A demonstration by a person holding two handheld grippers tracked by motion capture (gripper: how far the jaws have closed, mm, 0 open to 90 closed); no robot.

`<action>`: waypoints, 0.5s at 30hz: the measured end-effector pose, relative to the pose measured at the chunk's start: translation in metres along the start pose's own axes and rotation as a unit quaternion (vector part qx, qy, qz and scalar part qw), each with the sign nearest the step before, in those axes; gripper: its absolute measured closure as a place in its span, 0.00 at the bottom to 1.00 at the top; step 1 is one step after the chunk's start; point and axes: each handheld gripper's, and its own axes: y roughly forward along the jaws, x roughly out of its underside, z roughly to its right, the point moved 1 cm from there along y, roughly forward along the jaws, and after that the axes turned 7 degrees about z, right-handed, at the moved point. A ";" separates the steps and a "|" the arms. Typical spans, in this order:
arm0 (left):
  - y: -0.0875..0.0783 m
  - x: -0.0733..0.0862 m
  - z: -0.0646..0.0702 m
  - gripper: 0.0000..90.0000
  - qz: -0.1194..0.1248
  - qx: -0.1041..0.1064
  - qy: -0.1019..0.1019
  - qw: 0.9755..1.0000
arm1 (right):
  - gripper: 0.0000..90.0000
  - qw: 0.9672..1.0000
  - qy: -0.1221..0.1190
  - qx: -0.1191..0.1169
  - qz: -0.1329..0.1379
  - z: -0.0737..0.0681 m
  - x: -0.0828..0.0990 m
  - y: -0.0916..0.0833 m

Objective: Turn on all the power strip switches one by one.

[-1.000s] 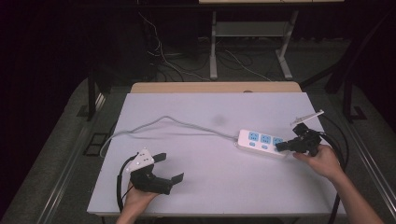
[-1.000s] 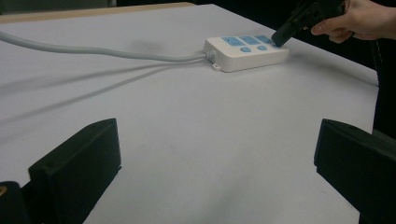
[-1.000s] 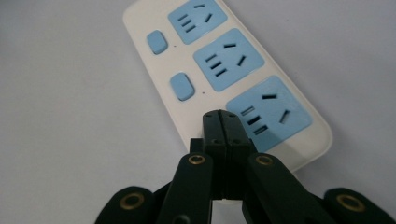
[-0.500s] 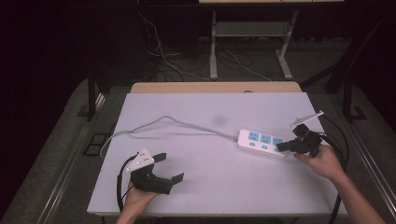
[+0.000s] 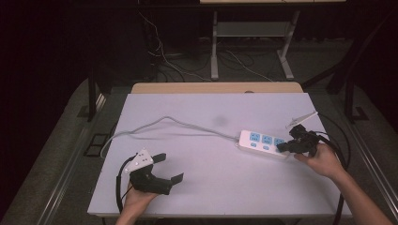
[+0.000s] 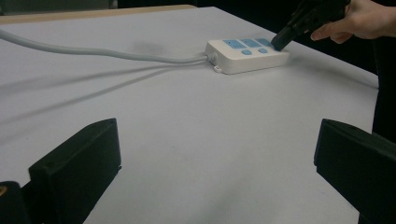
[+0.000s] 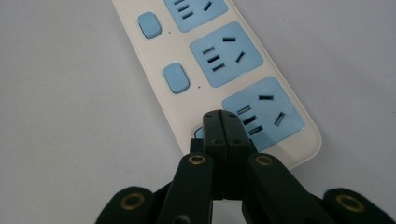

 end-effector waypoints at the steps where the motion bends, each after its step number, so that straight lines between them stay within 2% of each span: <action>1: 0.000 0.000 -0.001 0.00 -0.001 -0.001 -0.001 1.000 | 1.00 1.000 0.000 0.001 0.000 0.000 0.000 0.000; 6: 0.001 0.000 -0.001 0.00 -0.002 -0.001 -0.001 1.000 | 1.00 1.000 -0.006 0.005 0.004 -0.001 0.000 0.000; 9: 0.001 0.001 -0.001 0.00 -0.002 -0.002 -0.002 1.000 | 1.00 1.000 0.012 -0.006 0.010 0.004 -0.001 -0.002; 15: 0.000 0.001 -0.001 0.00 0.000 -0.001 -0.003 1.000 | 1.00 1.000 0.009 -0.015 0.010 0.002 -0.002 -0.001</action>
